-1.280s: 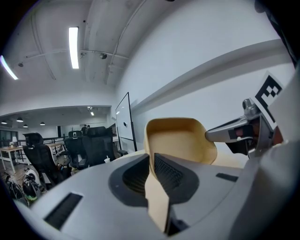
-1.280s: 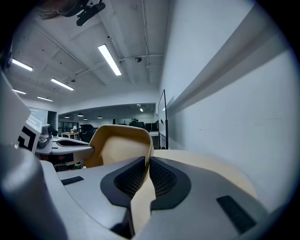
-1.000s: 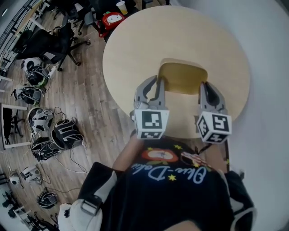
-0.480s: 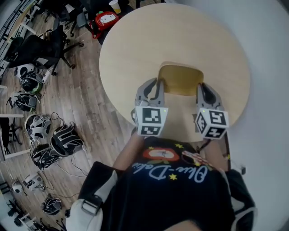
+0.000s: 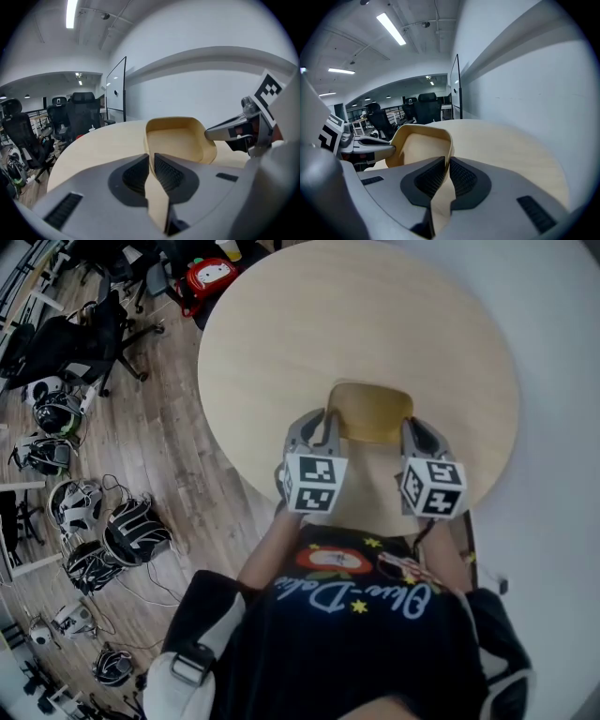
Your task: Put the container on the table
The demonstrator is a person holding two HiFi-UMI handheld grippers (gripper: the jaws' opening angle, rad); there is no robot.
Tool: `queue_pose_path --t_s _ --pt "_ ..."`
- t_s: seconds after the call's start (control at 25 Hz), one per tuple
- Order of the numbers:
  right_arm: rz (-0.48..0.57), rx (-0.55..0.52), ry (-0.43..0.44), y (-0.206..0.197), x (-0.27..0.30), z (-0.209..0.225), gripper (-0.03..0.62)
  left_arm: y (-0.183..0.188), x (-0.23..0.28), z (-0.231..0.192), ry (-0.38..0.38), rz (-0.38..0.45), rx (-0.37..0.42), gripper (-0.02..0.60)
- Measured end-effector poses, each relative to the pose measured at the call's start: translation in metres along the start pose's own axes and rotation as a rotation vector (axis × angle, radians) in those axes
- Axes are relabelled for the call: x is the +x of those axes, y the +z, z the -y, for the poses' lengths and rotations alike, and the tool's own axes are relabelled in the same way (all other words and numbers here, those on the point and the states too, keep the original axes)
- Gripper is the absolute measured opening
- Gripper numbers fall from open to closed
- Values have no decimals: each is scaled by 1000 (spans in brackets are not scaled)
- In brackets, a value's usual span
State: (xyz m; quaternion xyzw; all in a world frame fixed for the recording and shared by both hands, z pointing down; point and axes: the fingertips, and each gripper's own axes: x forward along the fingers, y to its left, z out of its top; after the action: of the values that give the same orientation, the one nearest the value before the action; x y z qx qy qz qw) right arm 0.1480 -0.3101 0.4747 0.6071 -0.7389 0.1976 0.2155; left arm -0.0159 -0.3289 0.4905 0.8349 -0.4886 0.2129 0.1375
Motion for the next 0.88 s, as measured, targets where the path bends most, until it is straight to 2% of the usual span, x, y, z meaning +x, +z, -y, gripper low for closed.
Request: queue_pose_path --t_s 0.24,0.76,0.88 --pt "-94 2 18 -17 21 12 31 -21 24 6 -38 -80 -51 31" --pt "-255 54 94 -45 50 31 31 -56 54 19 -58 -274 -70 38" --pt "-278 68 120 -49 56 33 32 -58 60 20 -62 -282 -90 40"
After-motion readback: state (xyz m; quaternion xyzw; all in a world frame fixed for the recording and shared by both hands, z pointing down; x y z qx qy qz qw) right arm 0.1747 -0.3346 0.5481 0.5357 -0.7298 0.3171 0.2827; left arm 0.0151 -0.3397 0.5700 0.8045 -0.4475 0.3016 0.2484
